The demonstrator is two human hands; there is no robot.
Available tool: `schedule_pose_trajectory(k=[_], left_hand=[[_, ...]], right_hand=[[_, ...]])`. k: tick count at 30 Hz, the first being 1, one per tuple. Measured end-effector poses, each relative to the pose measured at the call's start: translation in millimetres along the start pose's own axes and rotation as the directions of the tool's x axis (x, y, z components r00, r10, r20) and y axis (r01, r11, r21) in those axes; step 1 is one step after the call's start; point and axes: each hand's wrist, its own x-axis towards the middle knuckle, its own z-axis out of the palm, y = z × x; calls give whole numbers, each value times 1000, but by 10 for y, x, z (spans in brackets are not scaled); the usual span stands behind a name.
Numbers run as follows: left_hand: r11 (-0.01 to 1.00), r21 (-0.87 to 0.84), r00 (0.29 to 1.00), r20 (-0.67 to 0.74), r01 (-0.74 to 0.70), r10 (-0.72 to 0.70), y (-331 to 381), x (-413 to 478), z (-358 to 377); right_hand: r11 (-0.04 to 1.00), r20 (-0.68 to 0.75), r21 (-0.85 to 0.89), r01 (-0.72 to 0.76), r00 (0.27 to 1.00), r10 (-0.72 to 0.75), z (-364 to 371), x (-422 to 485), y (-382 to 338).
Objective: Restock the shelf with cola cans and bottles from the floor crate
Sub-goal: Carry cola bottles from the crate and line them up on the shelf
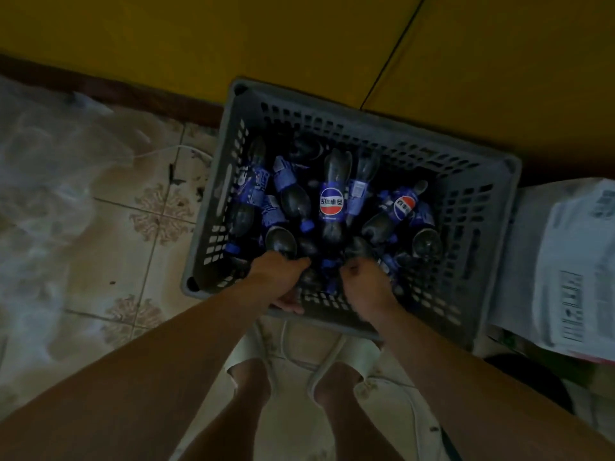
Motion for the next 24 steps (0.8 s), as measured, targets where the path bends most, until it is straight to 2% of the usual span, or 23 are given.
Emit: schedule_pose_trajectory(k=[3,6,8,10,13,16,20,21,24], left_hand=[[1000,-27,1000,5,14,-14,-16,221,130],[995,94,994,-107,45,-34,-69,346,182],[994,105,989,-144,28,-13,-89,385,186],[998,67,987,-161,-12,23,-99,358,184],[991,120,984,-162,-59,78,-95,297,185],[997,61,981,-187,-36,47,-75,196,167],[999,-44,987,-158,1,-8,-30,5,134],[998,-60,987,-160,-6,-4,-16,-67,114],[996,-81,980,-196,-41,24,-27,-263,-8]], right_hand=[[1000,-72,-27,-14,997,12,119,166,-66],[995,-58,2,-95,994,95,254,185,-155],[992,-37,36,-121,992,122,375,185,-183],[981,-38,108,-161,985,166,459,222,-217],[930,-16,275,-243,966,258,501,281,-207],[837,48,466,-288,952,301,503,282,-246],[771,121,531,-352,932,342,558,372,-291],[780,107,523,-344,934,340,559,363,-269],[909,-14,346,-233,967,254,486,212,-143]])
